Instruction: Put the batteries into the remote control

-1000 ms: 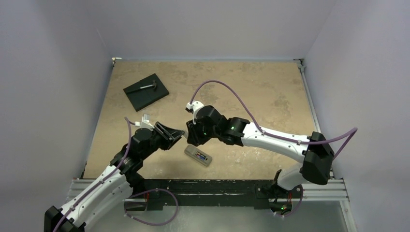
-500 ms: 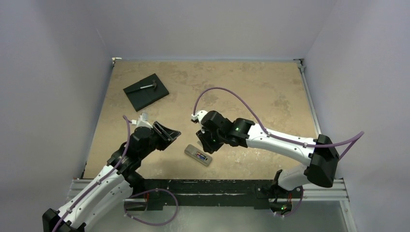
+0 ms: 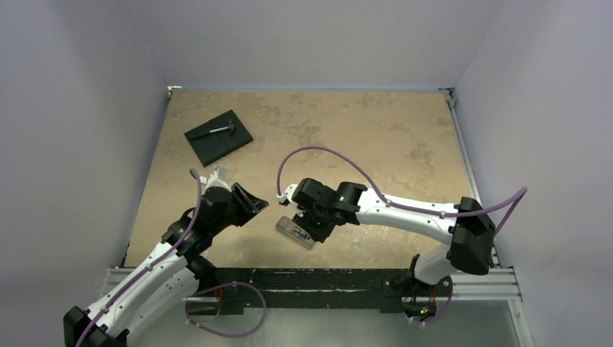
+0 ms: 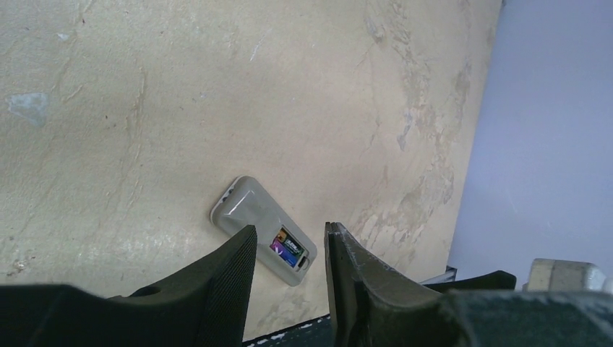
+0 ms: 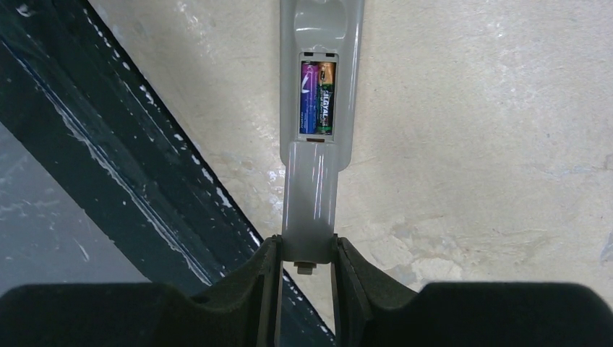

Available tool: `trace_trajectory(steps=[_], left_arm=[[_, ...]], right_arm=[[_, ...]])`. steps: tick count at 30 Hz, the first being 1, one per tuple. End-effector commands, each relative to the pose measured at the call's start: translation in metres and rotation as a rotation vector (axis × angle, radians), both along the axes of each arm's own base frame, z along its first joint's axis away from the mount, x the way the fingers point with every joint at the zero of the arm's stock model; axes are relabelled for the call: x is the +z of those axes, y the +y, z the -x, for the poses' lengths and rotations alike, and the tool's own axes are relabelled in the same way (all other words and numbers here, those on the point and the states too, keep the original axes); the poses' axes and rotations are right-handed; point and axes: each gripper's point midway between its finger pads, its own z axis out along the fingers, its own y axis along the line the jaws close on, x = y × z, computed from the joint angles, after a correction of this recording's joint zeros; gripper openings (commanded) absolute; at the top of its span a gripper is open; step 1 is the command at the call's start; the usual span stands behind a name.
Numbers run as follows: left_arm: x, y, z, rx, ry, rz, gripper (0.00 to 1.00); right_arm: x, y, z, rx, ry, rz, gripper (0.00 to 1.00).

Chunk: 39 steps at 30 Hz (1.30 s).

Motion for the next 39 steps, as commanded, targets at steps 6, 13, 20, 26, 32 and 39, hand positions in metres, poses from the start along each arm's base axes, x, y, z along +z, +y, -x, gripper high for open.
trace_trajectory(steps=[6, 13, 20, 26, 32, 39], left_arm=[[0.013, 0.015, -0.002, 0.021, -0.039, -0.085, 0.38], [0.017, 0.03, -0.004, 0.056, -0.04, -0.168, 0.38], [0.018, 0.034, -0.004, 0.059, -0.049, -0.203, 0.38], [0.017, 0.038, -0.006, 0.072, -0.049, -0.218, 0.39], [0.016, 0.039, -0.006, 0.08, -0.05, -0.225, 0.42], [0.015, 0.039, -0.008, 0.078, -0.05, -0.232, 0.43]], right_arm=[[-0.003, 0.02, -0.01, 0.089, -0.03, 0.008, 0.12], [-0.02, 0.033, -0.016, 0.097, -0.026, 0.025, 0.11], [-0.03, 0.041, -0.019, 0.091, -0.015, 0.039, 0.11], [-0.034, 0.045, -0.021, 0.082, -0.007, 0.045, 0.11], [-0.04, 0.043, -0.024, 0.063, -0.012, 0.075, 0.11], [-0.046, 0.036, -0.022, 0.042, -0.004, 0.104, 0.11]])
